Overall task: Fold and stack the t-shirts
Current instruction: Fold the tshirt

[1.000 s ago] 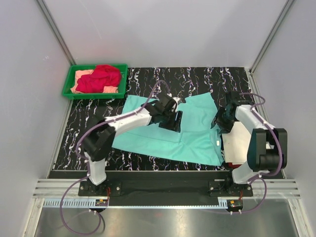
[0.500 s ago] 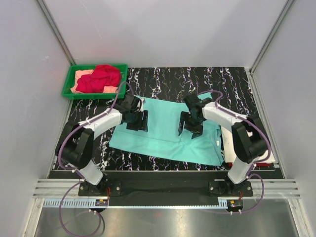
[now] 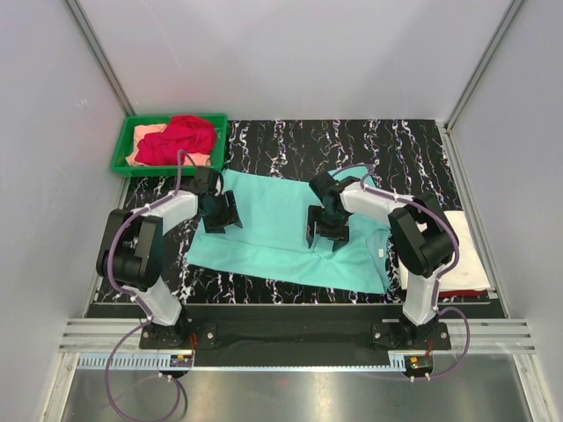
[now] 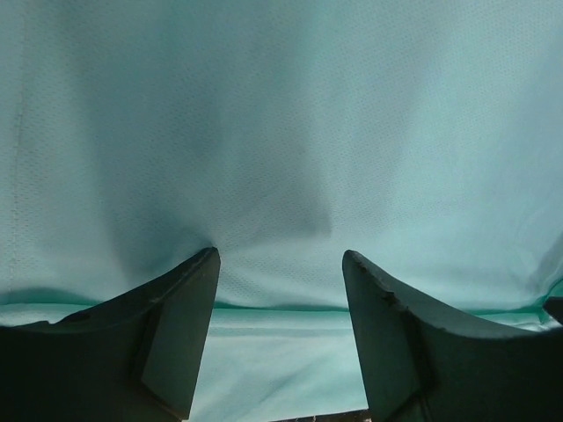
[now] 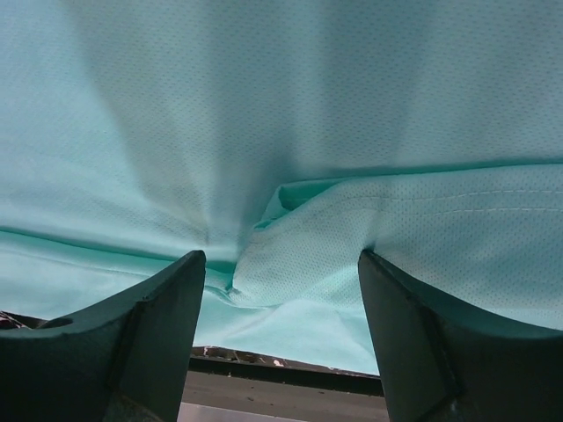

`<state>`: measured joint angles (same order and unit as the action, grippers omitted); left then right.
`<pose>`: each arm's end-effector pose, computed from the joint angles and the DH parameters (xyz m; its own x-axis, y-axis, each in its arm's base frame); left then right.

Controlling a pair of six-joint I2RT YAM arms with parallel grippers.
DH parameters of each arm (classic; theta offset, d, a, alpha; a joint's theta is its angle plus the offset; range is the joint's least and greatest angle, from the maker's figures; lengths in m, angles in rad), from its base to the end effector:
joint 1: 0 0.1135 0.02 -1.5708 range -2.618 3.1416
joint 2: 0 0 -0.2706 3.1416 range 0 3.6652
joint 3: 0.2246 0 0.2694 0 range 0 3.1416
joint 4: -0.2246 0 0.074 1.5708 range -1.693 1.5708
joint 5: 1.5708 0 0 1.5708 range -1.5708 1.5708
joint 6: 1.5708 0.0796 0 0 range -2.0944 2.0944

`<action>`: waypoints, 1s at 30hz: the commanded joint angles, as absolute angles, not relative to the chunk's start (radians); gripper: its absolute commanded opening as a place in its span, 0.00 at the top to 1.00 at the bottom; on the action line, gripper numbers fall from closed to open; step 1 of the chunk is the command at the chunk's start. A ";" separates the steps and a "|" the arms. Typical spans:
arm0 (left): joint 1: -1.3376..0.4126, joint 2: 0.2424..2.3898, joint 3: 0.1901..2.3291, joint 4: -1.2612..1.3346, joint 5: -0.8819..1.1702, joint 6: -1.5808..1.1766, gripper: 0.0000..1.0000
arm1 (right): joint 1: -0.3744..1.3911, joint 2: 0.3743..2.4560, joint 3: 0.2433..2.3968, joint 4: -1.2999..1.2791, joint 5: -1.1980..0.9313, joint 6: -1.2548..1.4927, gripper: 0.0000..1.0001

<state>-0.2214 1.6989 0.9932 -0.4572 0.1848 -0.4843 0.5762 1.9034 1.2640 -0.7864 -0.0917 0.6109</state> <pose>0.3419 -0.0920 0.1175 -0.9262 -0.2606 -0.2725 -0.1630 0.9284 -0.3340 0.3122 0.2115 0.1090 -0.9972 0.0332 -0.0664 0.0224 0.9873 0.1571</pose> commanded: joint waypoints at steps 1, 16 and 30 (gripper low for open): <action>-0.218 1.599 0.905 -0.538 0.146 -0.543 0.34 | 0.591 1.890 1.289 -0.764 -0.095 0.597 0.22; -0.210 1.451 1.178 -0.626 0.016 -0.365 0.20 | 0.321 1.922 1.630 -0.833 -0.077 0.534 0.11; -0.160 1.752 1.310 -0.348 -0.081 -0.205 0.52 | 0.215 2.253 2.035 -0.721 0.132 0.379 0.34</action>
<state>-0.1699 1.7336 1.2568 -0.4141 -0.0437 -0.2256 0.2245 2.1986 1.9362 -0.7509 0.0719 0.4267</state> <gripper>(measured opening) 0.497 0.670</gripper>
